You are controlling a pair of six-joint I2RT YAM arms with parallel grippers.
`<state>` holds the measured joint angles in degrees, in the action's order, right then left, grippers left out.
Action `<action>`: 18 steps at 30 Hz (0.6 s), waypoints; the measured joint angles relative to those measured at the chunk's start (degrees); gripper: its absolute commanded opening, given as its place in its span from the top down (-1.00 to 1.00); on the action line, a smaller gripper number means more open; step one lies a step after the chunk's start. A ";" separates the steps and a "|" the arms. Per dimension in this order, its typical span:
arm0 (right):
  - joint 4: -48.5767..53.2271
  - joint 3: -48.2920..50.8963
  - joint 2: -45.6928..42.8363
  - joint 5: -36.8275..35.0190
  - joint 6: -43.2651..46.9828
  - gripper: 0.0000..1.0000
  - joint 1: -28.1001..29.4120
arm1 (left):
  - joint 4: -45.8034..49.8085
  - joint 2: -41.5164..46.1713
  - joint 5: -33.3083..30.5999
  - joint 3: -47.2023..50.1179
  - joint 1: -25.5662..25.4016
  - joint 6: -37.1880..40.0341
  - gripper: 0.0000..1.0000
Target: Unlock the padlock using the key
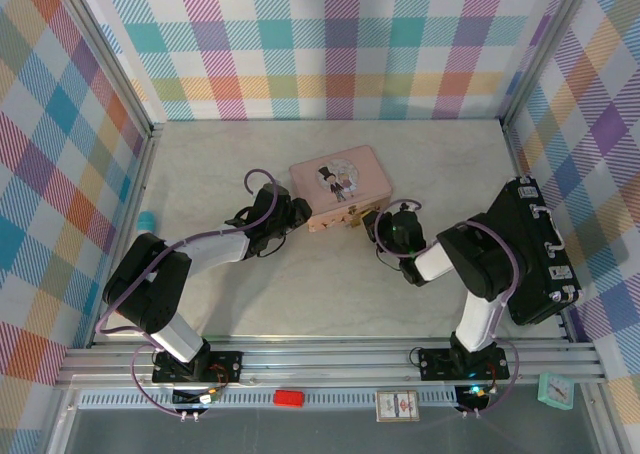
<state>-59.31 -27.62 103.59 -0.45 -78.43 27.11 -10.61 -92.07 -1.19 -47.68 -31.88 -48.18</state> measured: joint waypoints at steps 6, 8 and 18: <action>6.86 0.00 -3.34 0.92 2.29 1.00 -1.25 | 0.46 0.61 1.20 -0.09 0.09 1.31 -0.09; 11.43 0.00 -6.62 0.92 4.15 1.00 -1.29 | 1.07 1.46 2.69 -0.13 0.20 2.62 -0.11; 33.68 -0.26 -25.33 3.15 17.73 1.00 -1.29 | 1.66 16.41 6.78 7.65 2.97 10.67 -0.36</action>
<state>-25.63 -27.88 78.26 2.70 -60.71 25.82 -8.95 -75.66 5.58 -40.03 -28.91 -37.52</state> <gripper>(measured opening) 0.064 0.674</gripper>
